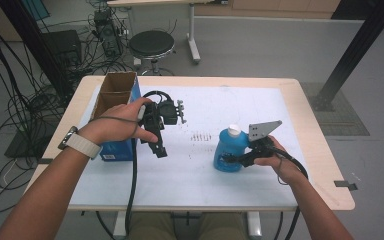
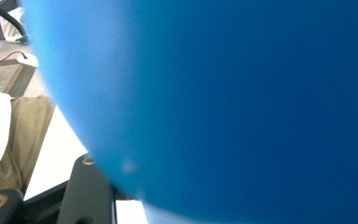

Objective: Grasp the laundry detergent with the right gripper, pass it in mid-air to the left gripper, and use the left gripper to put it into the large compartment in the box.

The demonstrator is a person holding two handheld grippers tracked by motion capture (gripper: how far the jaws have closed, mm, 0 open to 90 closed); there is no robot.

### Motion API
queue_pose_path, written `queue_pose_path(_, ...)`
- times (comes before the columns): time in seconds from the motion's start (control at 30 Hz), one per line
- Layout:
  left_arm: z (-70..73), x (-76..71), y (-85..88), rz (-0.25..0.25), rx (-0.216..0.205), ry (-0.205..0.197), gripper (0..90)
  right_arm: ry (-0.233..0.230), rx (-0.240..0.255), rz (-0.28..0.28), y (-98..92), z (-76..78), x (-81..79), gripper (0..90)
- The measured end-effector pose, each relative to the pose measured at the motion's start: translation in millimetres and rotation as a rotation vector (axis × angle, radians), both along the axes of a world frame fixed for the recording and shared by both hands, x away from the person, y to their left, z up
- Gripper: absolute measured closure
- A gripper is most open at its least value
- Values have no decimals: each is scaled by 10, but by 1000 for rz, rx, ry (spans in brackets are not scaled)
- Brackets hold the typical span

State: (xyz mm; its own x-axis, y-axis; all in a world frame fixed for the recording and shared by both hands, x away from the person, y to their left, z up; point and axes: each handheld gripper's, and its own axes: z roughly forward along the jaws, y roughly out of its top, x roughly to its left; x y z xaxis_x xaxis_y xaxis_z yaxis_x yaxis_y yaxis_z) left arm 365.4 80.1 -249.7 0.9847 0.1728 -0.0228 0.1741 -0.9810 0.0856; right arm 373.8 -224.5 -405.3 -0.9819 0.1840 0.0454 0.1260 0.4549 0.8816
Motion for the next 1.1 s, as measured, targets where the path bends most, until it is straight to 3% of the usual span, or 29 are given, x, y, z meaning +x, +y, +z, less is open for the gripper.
queue_pose_path(1.1, 1, 11, 13, 1, -2, 0, 99, 4, -11, 3, 5, 9, 7, 427)
